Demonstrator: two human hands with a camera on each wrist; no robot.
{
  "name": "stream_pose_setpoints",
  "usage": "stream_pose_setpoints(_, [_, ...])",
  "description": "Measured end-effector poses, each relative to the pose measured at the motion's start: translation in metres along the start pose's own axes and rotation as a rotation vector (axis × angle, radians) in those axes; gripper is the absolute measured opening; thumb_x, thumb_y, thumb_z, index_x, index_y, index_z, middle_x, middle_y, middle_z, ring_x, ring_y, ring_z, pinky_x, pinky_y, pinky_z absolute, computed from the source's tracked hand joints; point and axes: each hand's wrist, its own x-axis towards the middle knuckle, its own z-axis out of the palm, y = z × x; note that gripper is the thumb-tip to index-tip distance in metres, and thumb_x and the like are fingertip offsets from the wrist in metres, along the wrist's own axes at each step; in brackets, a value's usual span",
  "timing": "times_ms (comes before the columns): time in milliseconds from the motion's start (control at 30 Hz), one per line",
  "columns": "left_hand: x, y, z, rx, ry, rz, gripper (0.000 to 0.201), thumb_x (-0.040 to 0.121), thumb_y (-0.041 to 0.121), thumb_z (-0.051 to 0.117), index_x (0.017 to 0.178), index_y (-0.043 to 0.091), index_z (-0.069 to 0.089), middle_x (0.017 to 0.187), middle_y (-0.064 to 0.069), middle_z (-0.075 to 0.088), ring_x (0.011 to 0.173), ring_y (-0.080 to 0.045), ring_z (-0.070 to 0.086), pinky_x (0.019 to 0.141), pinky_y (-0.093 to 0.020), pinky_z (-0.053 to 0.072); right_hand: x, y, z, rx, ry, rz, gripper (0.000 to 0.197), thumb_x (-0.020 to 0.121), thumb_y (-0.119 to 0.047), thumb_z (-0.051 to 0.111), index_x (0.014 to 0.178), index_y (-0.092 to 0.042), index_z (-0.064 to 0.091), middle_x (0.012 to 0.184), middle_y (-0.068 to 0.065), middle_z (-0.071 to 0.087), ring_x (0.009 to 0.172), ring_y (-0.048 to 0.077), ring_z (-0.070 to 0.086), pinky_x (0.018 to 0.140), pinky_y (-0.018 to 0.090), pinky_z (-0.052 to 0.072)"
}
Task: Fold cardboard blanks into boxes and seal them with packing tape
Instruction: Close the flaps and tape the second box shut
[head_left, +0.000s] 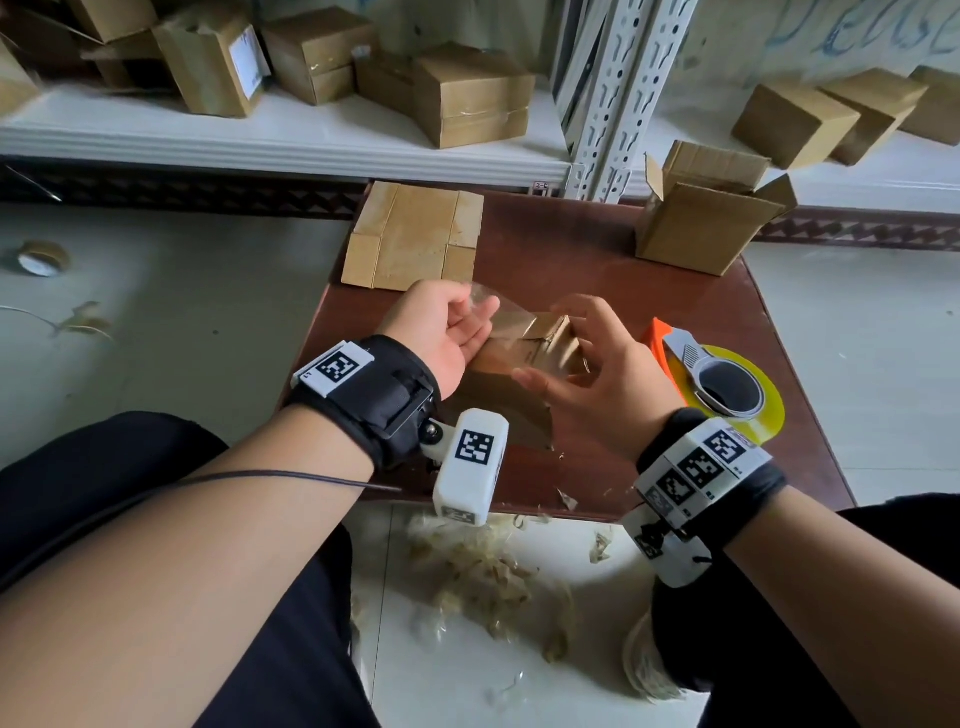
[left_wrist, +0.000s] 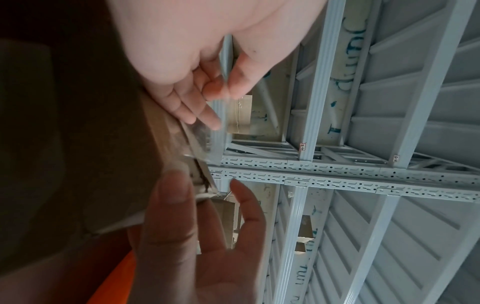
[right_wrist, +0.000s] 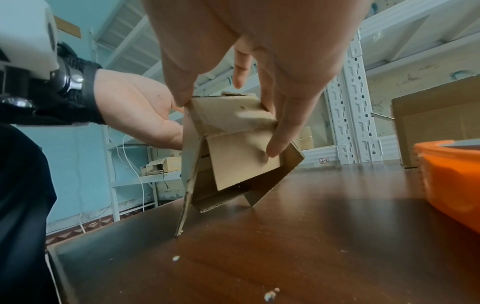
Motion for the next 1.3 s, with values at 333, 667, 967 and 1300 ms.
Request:
stream_pose_setpoints(333, [0.001, 0.0, -0.007, -0.037, -0.106, -0.11, 0.018, 0.097, 0.008, 0.056, 0.113, 0.009, 0.064, 0.112, -0.006, 0.064, 0.118, -0.03, 0.069, 0.095, -0.052, 0.054, 0.003, 0.02, 0.004, -0.283, -0.199, 0.008, 0.077, 0.089, -0.041, 0.078, 0.156, -0.028, 0.042, 0.142, 0.003, 0.047, 0.116, 0.017, 0.055, 0.103, 0.029, 0.05])
stream_pose_setpoints(667, [-0.004, -0.009, -0.007, -0.109, -0.104, -0.232, 0.015, 0.094, 0.006, 0.045, 0.084, 0.009, 0.055, 0.091, -0.007, 0.058, 0.105, -0.039, 0.073, 0.105, -0.061, 0.045, 0.015, 0.036, 0.029, -0.456, -0.266, -0.034, 0.074, 0.09, -0.048, 0.075, 0.149, -0.015, 0.046, 0.17, 0.006, 0.027, 0.161, 0.023, 0.013, 0.128, 0.046, 0.025])
stream_pose_setpoints(967, [0.002, -0.008, -0.021, 0.058, 0.112, -0.107, 0.02, 0.105, 0.011, 0.041, 0.098, 0.007, 0.06, 0.105, -0.006, 0.068, 0.113, -0.029, 0.07, 0.097, -0.048, 0.054, 0.007, 0.042, 0.032, -0.632, -0.445, -0.084, 0.064, 0.107, -0.024, 0.055, 0.162, -0.011, 0.026, 0.175, 0.003, 0.005, 0.162, 0.016, -0.006, 0.132, 0.039, 0.01])
stream_pose_setpoints(1300, [-0.009, 0.006, -0.033, -0.052, 0.319, -0.039, 0.032, 0.106, 0.01, 0.032, 0.113, 0.003, 0.062, 0.135, -0.009, 0.066, 0.109, -0.027, 0.072, 0.102, -0.041, 0.056, 0.005, 0.034, 0.033, -0.673, -0.45, -0.067, 0.07, 0.11, -0.028, 0.046, 0.165, -0.008, 0.008, 0.175, 0.006, 0.004, 0.161, 0.014, -0.002, 0.129, 0.032, 0.009])
